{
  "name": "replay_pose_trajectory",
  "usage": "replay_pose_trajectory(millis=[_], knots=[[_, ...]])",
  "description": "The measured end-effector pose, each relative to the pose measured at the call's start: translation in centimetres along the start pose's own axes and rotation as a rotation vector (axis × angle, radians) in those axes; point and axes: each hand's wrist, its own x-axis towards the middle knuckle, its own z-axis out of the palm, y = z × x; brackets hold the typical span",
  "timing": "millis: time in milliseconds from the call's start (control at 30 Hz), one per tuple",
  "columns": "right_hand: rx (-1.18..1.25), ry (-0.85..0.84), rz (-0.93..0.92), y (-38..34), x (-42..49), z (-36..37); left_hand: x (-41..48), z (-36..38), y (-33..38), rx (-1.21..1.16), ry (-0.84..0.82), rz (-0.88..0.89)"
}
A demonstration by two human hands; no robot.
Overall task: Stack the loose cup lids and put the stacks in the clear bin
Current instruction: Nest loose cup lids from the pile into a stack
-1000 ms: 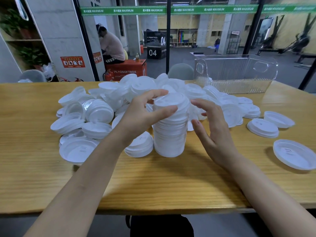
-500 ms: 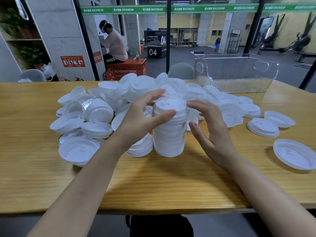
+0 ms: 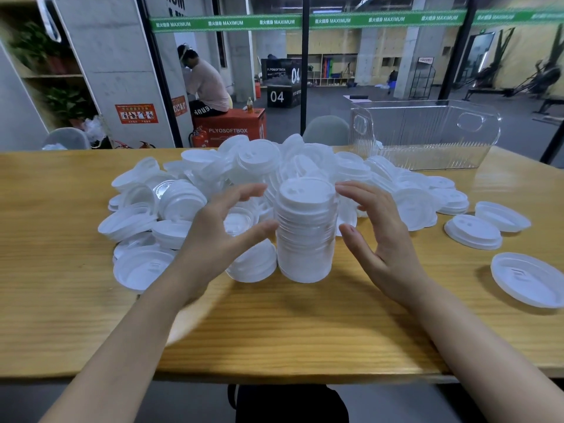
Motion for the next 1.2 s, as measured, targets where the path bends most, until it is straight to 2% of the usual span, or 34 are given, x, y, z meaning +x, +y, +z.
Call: replay_pose_trajectory(millis=[300, 500, 633, 800, 933, 1100, 1200], knots=[[0.009, -0.001, 0.028, 0.2, -0.3, 0.1, -2.7, -0.6, -3.6, 0.628, -0.074, 0.03], [0.012, 0.001, 0.027, 0.4, -0.3, 0.1, -2.7, -0.2, -3.6, 0.828, -0.081, 0.006], [0.009, -0.002, 0.022, 0.4, -0.3, 0.1, -2.8, -0.4, -3.5, 0.767, -0.098, -0.002], [0.01, 0.002, 0.026, 0.4, -0.3, 0.1, -2.7, -0.4, -3.5, 0.421, 0.018, 0.02], [0.009, -0.005, 0.029, 0.4, -0.3, 0.1, -2.7, -0.3, -3.3, 0.336, 0.054, 0.013], [0.015, 0.002, 0.023, 0.3, -0.3, 0.1, -2.1, -0.6, -2.2, 0.244, 0.235, 0.029], [0.022, 0.012, 0.021, 0.2, -0.3, 0.1, -1.0, -0.8, -1.1, 0.069, 0.326, -0.018]])
